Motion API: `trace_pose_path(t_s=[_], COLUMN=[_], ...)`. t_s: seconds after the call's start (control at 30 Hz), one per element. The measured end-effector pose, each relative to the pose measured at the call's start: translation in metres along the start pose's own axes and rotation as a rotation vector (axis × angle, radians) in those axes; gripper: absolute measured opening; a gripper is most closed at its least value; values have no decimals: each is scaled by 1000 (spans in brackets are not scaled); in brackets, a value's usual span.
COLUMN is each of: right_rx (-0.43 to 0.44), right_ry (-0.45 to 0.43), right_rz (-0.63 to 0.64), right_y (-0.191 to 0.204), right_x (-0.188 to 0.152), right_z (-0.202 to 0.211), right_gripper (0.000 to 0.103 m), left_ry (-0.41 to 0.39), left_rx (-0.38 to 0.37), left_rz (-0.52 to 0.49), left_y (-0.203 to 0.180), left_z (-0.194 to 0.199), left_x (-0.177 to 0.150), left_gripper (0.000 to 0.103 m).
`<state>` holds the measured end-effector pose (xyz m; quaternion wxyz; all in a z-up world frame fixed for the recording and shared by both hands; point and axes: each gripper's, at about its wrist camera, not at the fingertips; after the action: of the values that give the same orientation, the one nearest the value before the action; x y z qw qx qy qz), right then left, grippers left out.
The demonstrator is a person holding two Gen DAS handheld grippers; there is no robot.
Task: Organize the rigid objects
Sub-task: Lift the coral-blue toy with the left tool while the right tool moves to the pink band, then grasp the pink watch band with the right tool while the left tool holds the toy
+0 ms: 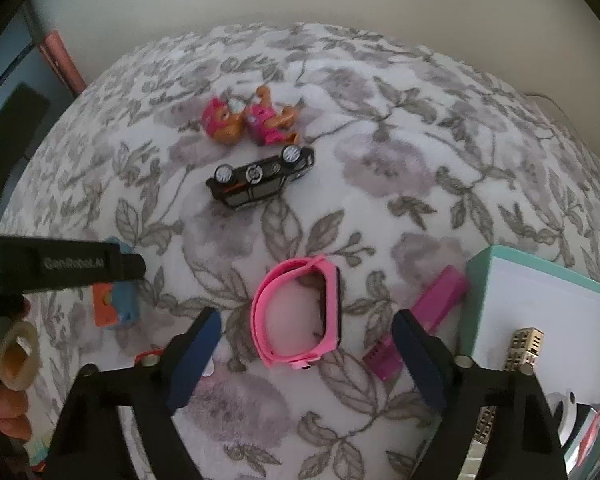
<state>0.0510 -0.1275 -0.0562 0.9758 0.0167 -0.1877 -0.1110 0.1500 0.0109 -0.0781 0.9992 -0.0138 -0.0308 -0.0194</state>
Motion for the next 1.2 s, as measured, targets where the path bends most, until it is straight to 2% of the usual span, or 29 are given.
trace_pose_path(t_s=[0.27,0.57,0.7,0.87,1.2], right_rx=[-48,-63,-69,-64,-61], right_ry=[27,-7,-11,-4,3], right_rz=[35,27,7,-20,-25], right_y=[9,10,5,-2,-3], right_x=[-9,-12,-11,-9,-9], right_z=[-17,-17,-14,-12,-13], right_gripper=[79,79,69,64,65], left_ry=[-8,-20,-24,-22,-23], left_rx=[28,52,63,56,61], left_rz=[-16,-24,-25,-33,-47], left_y=[3,10,-1,-3,-6], left_z=[-6,-10,-8,-5,-4], left_x=[-2,-1,-4,-4,-7], left_gripper=[47,48,47,47,47])
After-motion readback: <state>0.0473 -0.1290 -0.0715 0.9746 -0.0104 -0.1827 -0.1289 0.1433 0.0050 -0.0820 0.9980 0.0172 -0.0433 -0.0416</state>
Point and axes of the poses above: each gripper's, at about its wrist camera, not at the fingertips, and z roughly against the way its jaws point, y to its left, x to its top, and after that the axes turned 3 degrees about z, right-handed
